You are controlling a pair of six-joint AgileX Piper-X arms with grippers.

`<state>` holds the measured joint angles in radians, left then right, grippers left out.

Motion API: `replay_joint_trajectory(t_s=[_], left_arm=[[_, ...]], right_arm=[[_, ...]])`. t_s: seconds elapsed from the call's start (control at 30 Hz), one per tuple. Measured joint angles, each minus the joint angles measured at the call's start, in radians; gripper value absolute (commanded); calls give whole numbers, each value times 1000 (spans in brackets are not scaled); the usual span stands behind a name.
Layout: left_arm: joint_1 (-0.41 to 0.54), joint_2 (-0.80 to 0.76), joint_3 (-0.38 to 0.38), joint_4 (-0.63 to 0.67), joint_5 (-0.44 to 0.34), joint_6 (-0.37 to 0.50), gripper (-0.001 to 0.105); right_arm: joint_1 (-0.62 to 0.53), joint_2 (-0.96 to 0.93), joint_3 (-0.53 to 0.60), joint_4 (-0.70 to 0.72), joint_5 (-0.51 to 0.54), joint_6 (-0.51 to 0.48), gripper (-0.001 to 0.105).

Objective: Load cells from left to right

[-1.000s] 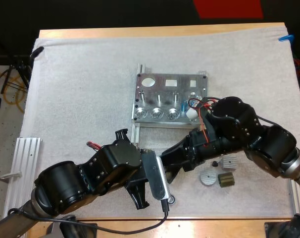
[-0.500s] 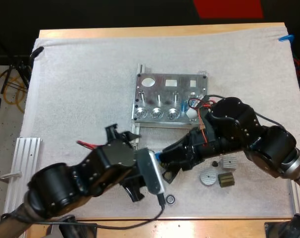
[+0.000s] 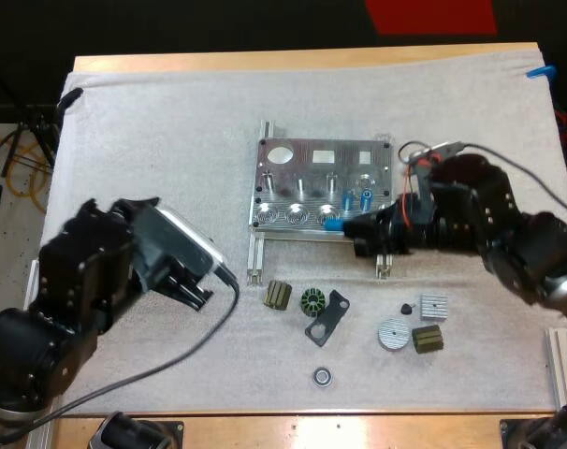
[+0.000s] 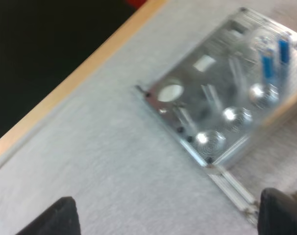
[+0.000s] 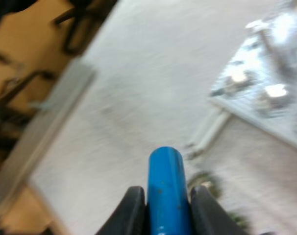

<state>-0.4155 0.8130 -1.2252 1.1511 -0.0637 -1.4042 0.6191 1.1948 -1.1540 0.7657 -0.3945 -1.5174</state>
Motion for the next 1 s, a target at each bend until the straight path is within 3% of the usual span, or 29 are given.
replay_joint_trajectory(t_s=[0.17, 0.4, 0.73, 1.0], left_arm=[[73, 0, 0, -25, 37, -35, 72], [76, -2, 14, -33, 185, -40, 72], [77, -6, 137, -33, 190, -40, 72], [77, -6, 143, -49, 190, -41, 72]], right_arm=[[-54, 95, -87, 95, 134, -83, 0], [-68, 274, -249, 271, 324, -232, 0], [-68, 479, -366, 359, 436, -313, 0], [-68, 565, -371, 364, 472, -331, 0]])
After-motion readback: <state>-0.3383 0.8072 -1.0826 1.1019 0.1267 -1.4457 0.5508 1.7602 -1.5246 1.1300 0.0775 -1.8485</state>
